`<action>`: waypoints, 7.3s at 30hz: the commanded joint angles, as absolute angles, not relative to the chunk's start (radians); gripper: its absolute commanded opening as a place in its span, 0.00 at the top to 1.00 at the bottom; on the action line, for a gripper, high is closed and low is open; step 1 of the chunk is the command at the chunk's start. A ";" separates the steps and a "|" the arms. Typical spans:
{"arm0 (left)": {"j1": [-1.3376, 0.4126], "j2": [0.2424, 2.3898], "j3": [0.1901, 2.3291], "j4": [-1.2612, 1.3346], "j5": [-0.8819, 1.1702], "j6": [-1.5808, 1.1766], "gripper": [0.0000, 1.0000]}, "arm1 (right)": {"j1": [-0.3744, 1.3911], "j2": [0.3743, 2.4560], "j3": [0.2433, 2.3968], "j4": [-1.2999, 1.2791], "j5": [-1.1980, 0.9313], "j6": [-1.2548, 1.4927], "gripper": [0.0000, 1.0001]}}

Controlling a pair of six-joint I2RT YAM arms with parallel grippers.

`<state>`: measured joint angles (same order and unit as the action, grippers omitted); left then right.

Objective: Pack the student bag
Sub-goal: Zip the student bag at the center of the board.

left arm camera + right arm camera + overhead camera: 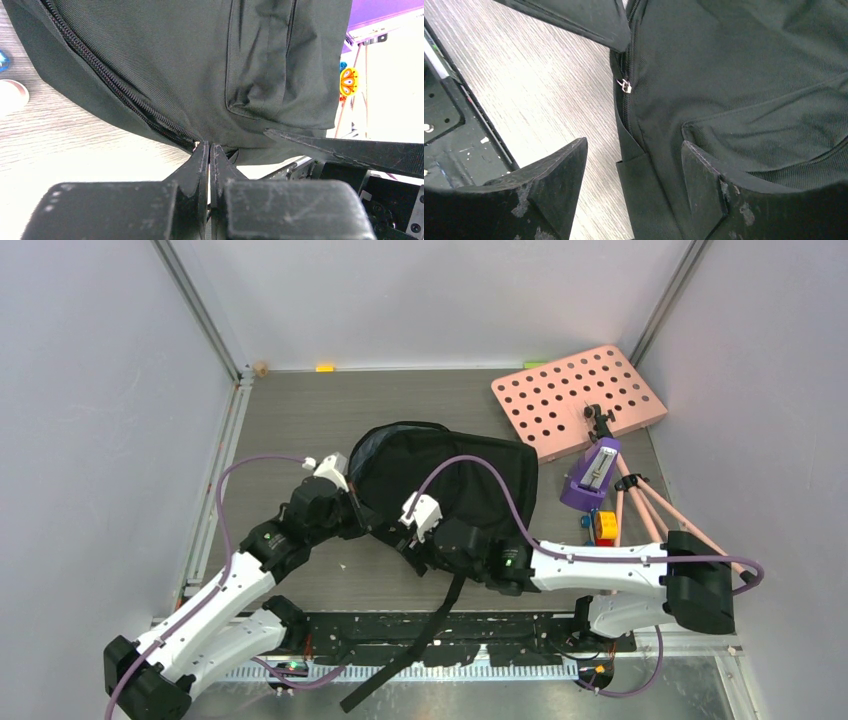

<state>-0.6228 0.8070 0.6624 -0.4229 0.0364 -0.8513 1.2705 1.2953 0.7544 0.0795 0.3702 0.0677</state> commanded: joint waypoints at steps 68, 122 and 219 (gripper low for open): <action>-0.483 0.793 0.758 -0.565 -0.097 -0.682 0.38 | 0.993 1.380 0.941 0.082 -0.111 0.438 0.25; -0.277 1.038 0.662 -0.259 0.160 -0.694 1.00 | 1.016 1.401 0.909 0.006 -0.413 0.360 0.99; -0.264 0.623 0.587 -0.516 0.082 -0.771 0.43 | 1.096 1.583 1.163 -0.058 0.122 0.495 0.45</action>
<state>-0.2615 0.6426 0.5400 -0.4606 0.1974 -0.7334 1.0760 1.5284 1.0729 -0.0467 0.1226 0.4126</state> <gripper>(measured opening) 0.570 0.564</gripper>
